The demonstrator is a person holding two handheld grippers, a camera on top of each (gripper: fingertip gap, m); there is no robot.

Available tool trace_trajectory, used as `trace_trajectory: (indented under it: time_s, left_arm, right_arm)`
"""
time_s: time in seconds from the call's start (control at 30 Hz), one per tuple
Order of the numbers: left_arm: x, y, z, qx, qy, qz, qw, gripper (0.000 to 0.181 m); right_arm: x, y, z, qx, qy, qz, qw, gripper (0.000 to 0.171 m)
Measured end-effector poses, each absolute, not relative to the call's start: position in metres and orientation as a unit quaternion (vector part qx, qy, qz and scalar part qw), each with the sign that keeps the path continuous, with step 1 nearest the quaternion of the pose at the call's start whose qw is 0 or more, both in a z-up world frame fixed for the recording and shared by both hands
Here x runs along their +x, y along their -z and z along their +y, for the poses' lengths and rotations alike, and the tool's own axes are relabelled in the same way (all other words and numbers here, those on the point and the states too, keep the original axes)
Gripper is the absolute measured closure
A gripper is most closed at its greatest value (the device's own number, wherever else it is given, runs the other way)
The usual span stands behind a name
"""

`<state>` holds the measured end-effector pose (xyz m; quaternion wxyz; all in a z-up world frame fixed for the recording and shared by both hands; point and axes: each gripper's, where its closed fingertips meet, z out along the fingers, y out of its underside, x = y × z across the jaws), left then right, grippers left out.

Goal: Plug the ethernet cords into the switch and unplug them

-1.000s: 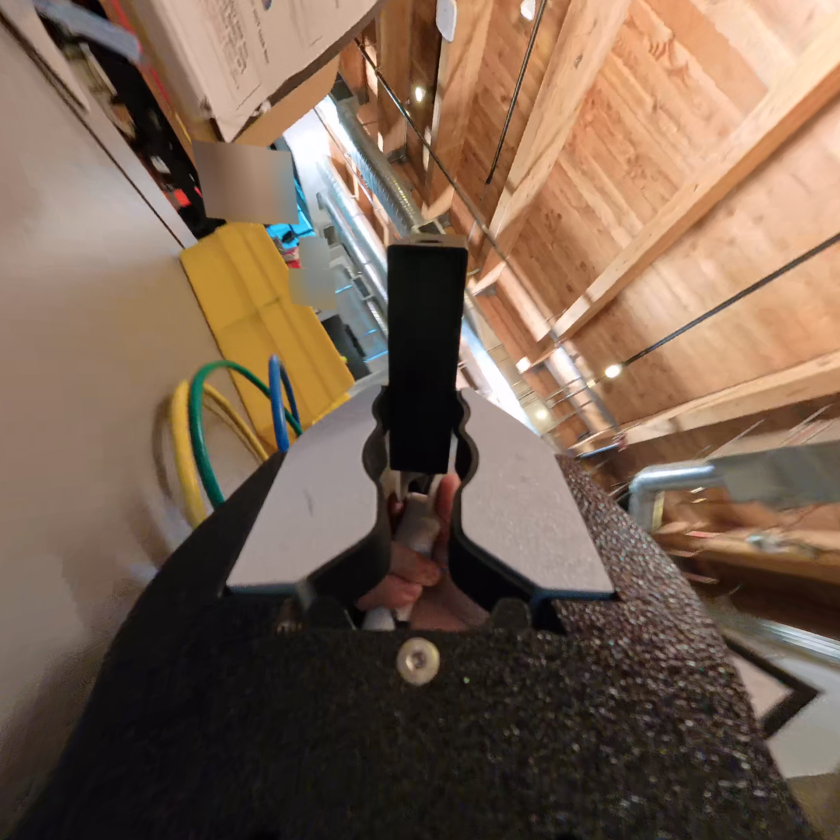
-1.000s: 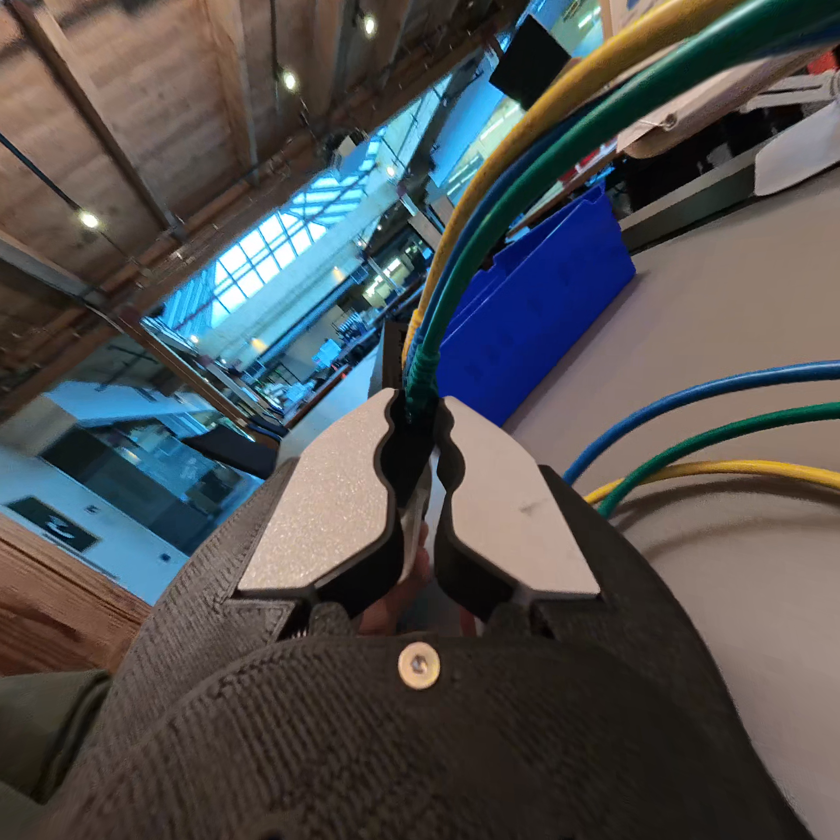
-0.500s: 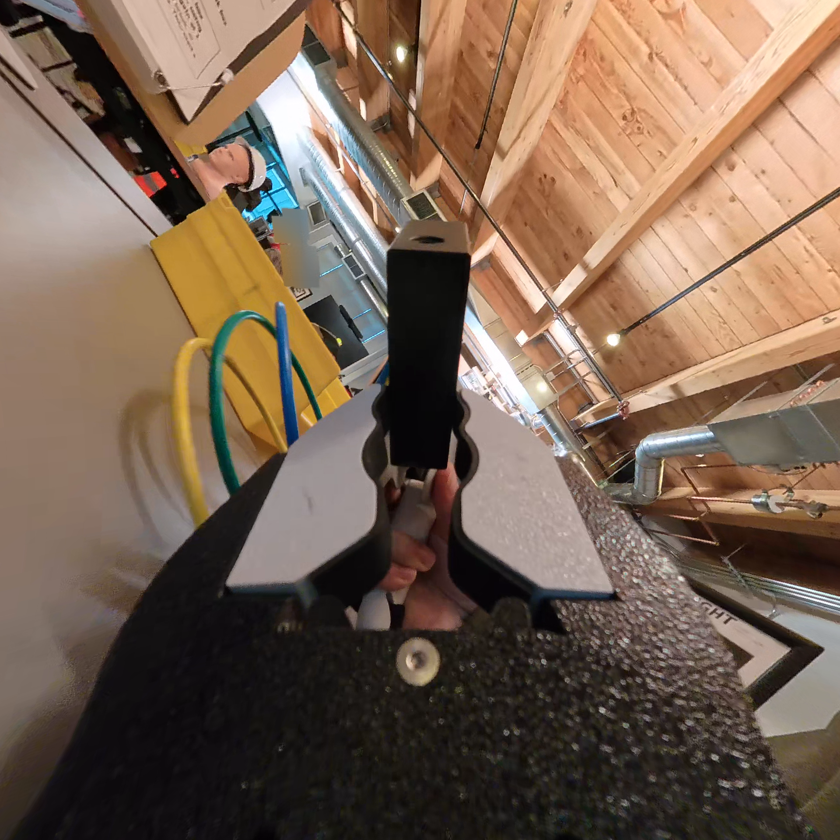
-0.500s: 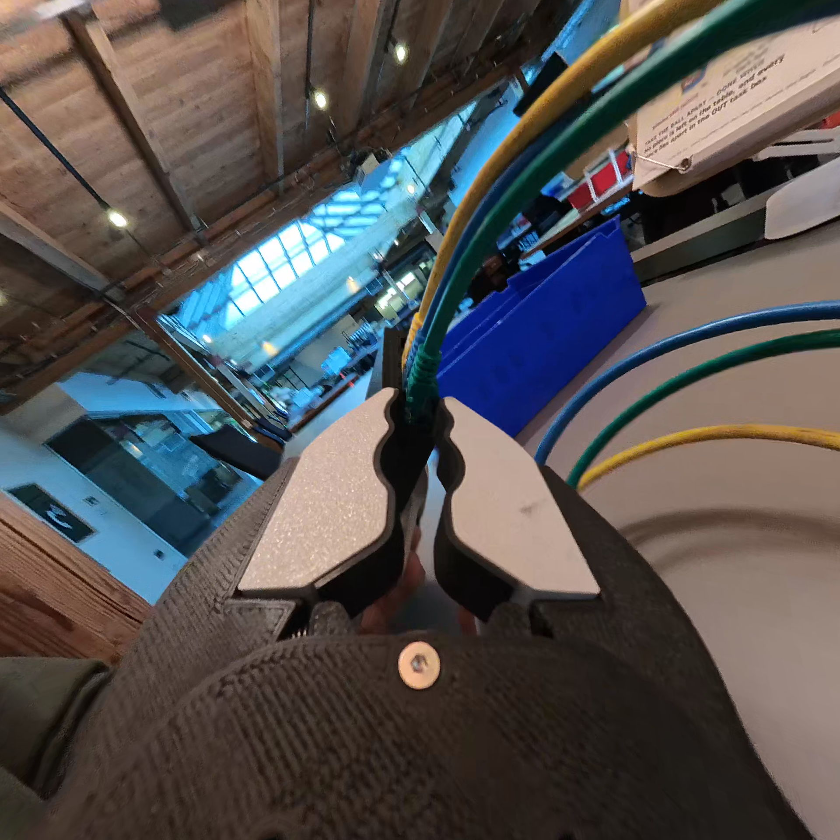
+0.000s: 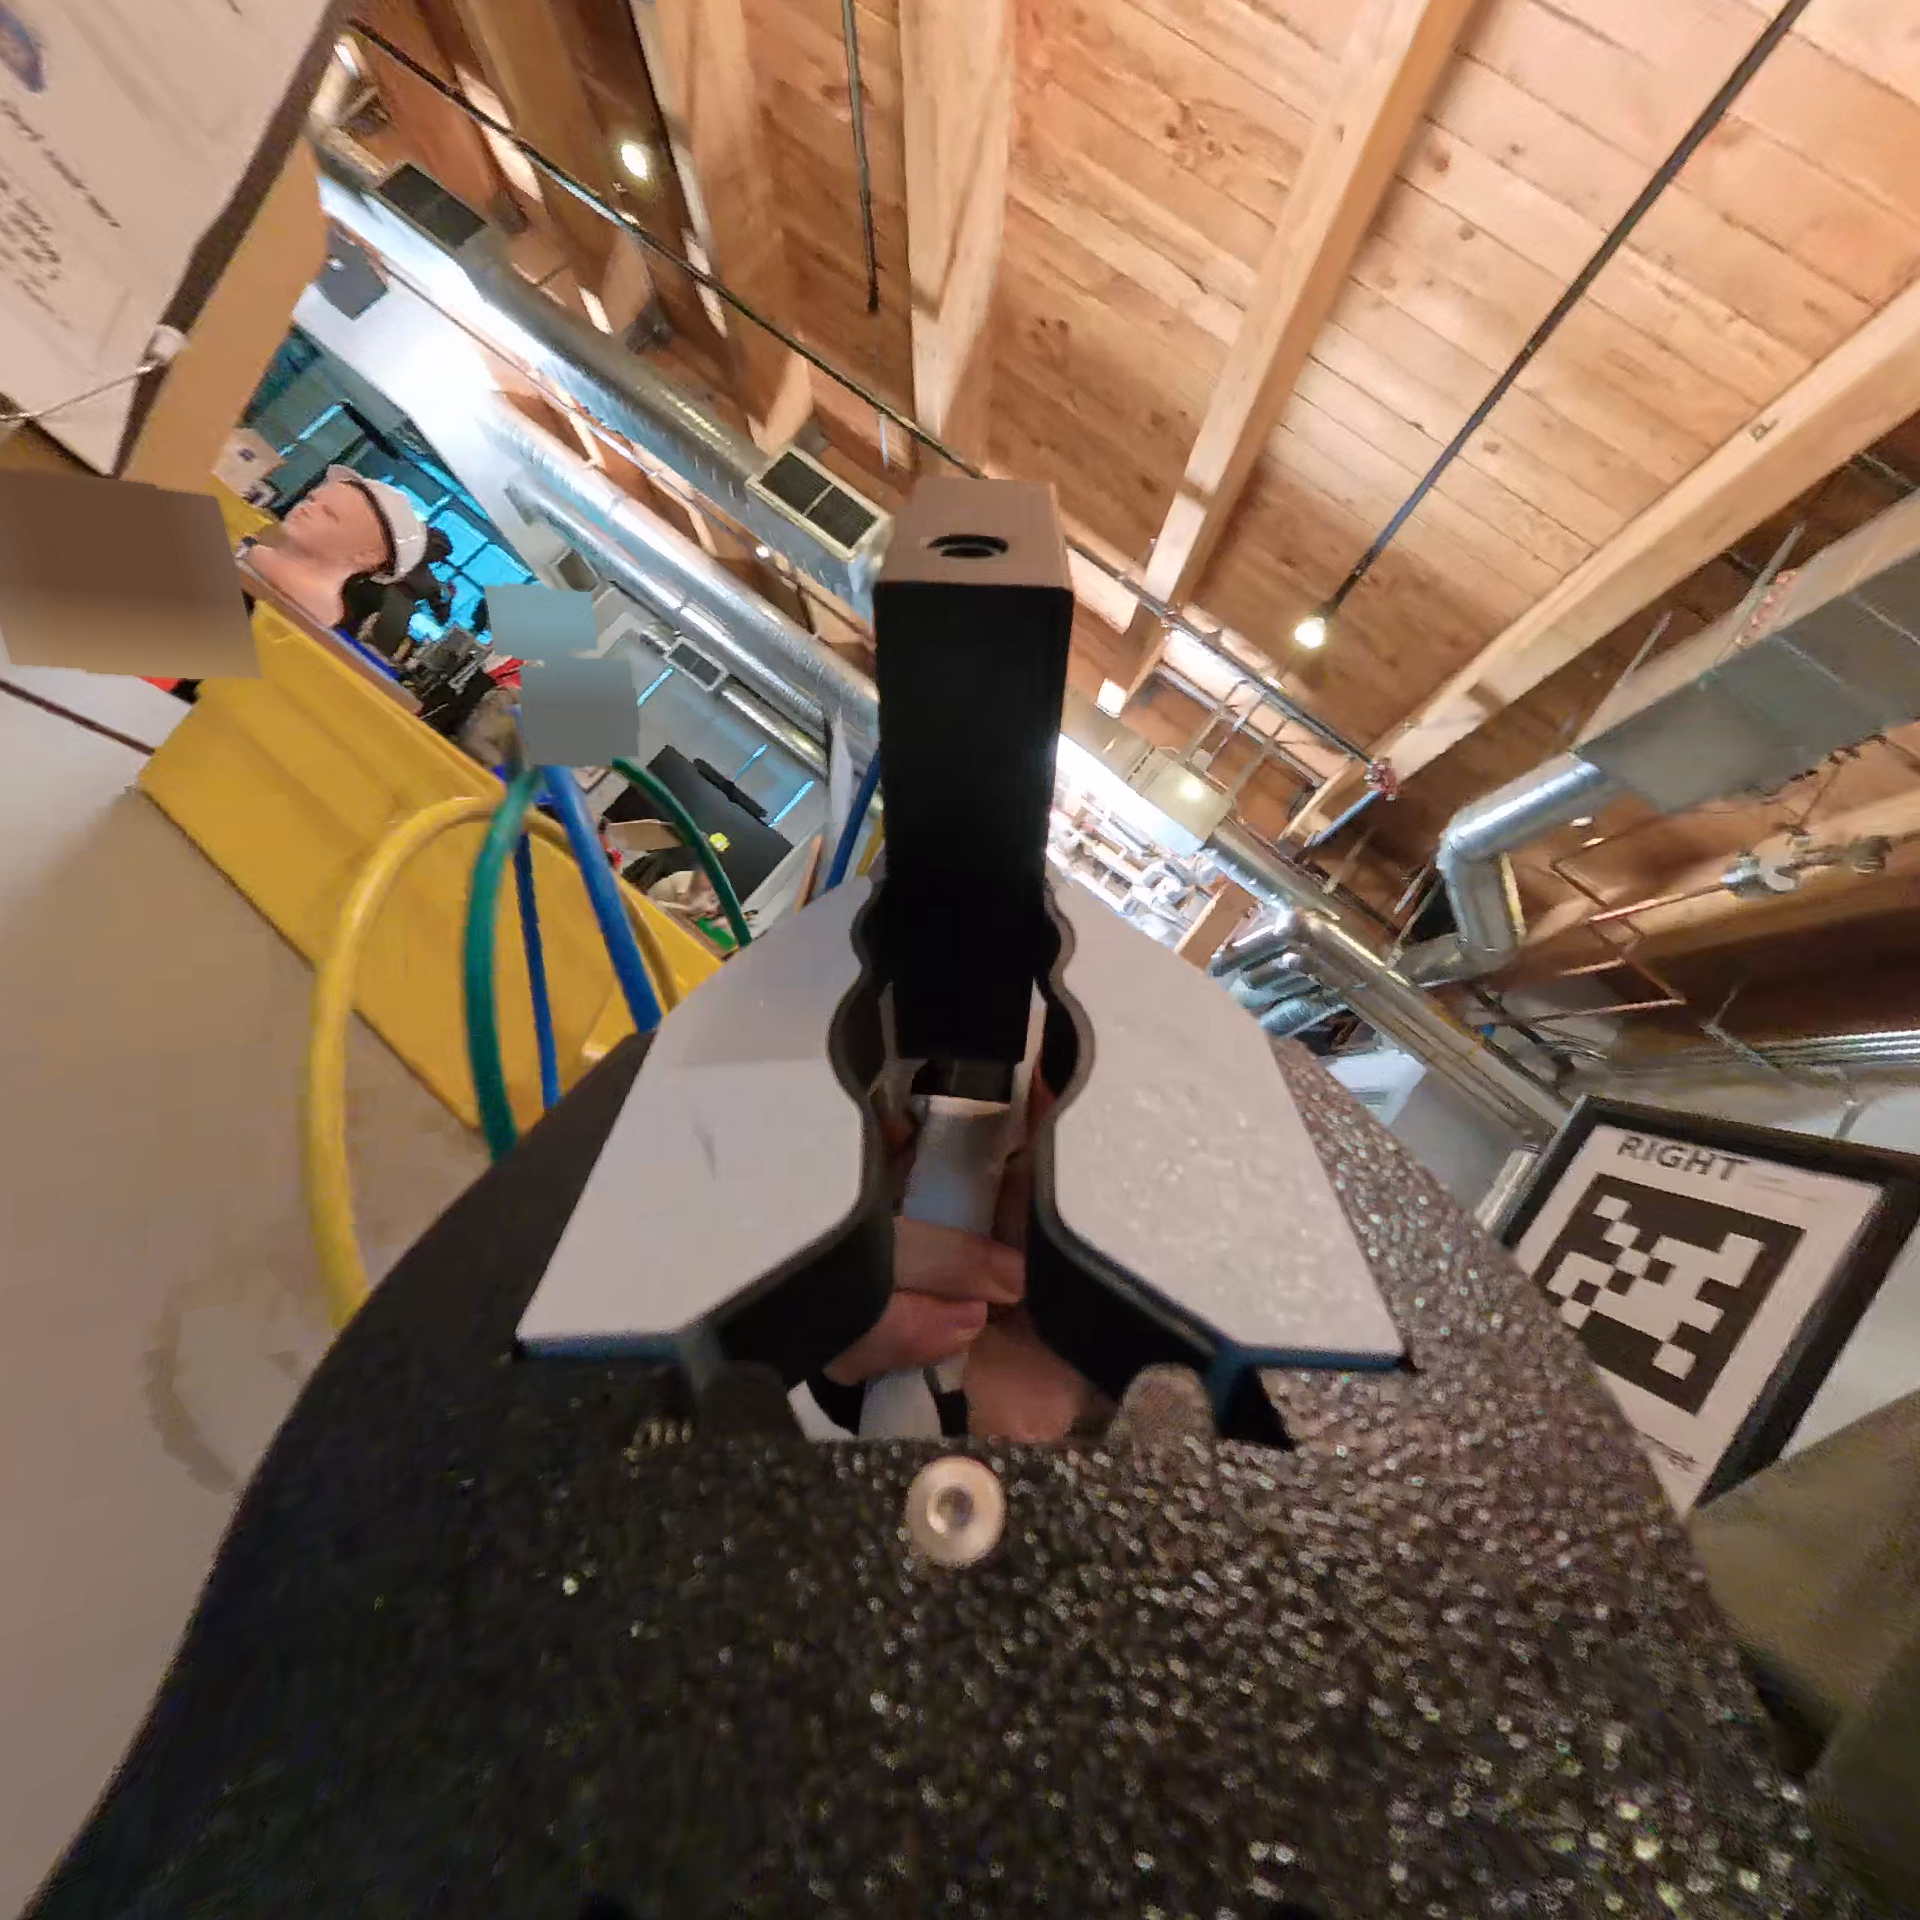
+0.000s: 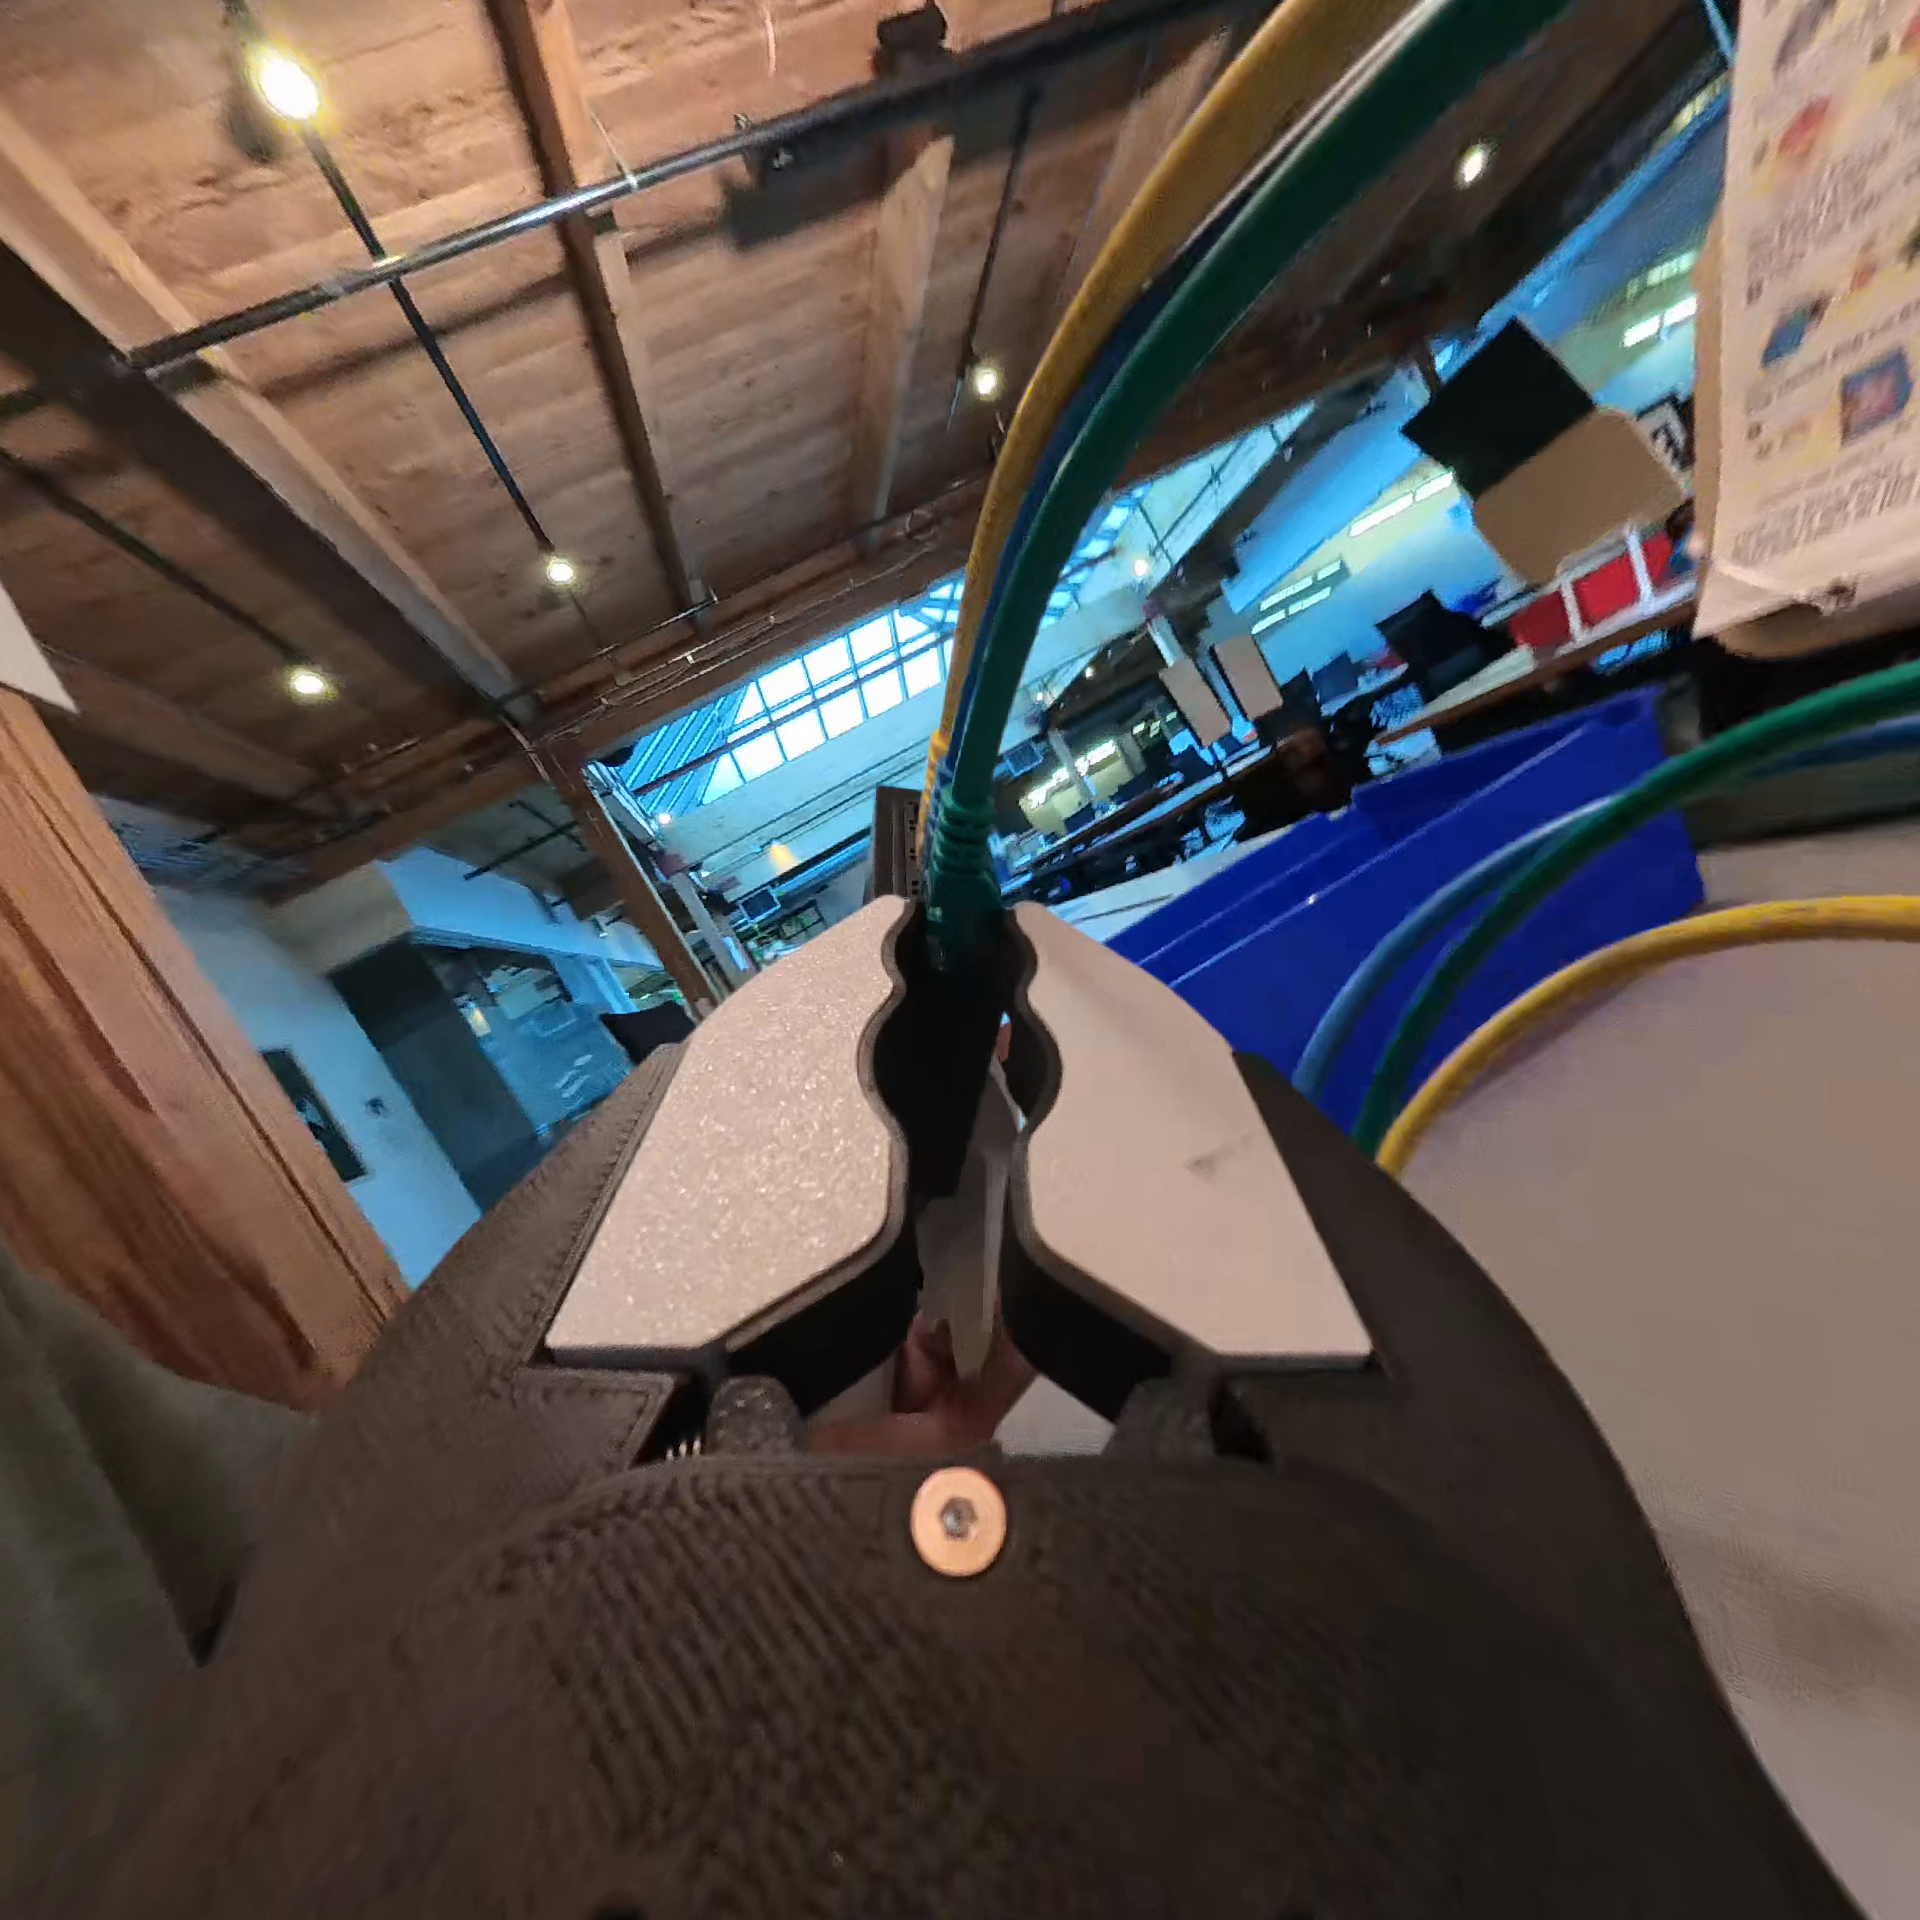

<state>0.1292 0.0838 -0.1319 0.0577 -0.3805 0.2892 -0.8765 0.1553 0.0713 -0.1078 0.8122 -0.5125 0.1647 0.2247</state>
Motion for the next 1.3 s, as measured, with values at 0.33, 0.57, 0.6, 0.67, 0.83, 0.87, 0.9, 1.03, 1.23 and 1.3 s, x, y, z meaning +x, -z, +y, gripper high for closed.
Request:
trace_trajectory:
  time_s: [0.33,0.57,0.6,0.67,0.83,0.87,0.9,1.03,1.23,1.3]
  left_arm:
    - [0.126,0.131,0.083,-0.362,0.883,0.293,0.056,0.155]
    - [0.129,0.138,0.087,-0.377,0.876,0.297,0.049,0.155]
    - [0.13,0.139,0.086,-0.378,0.873,0.303,0.051,0.155]
    - [0.132,0.141,0.086,-0.388,0.866,0.311,0.054,0.155]
    - [0.138,0.152,0.089,-0.42,0.856,0.3,0.033,0.155]
    - [0.138,0.153,0.091,-0.424,0.857,0.292,0.032,0.155]
    - [0.139,0.153,0.093,-0.425,0.859,0.283,0.035,0.155]
    - [0.141,0.158,0.101,-0.438,0.868,0.233,-0.001,0.155]
    - [0.14,0.158,0.103,-0.433,0.875,0.215,-0.015,0.155]
    - [0.14,0.156,0.102,-0.427,0.873,0.236,0.019,0.155]
  right_arm:
    - [0.153,0.108,0.072,-0.502,-0.193,0.169,0.826,0.156]
    - [0.155,0.12,0.073,-0.546,-0.206,0.176,0.793,0.156]
    - [0.155,0.121,0.072,-0.545,-0.214,0.178,0.791,0.156]
    - [0.159,0.126,0.072,-0.542,-0.216,0.191,0.789,0.156]
    - [0.163,0.134,0.077,-0.547,-0.198,0.207,0.786,0.157]
    - [0.164,0.134,0.079,-0.547,-0.205,0.21,0.784,0.157]
    - [0.164,0.134,0.081,-0.545,-0.211,0.207,0.785,0.157]
    - [0.166,0.141,0.088,-0.582,-0.179,0.209,0.765,0.156]
    - [0.164,0.14,0.088,-0.608,-0.164,0.191,0.753,0.156]
    - [0.164,0.139,0.086,-0.603,-0.181,0.2,0.751,0.156]
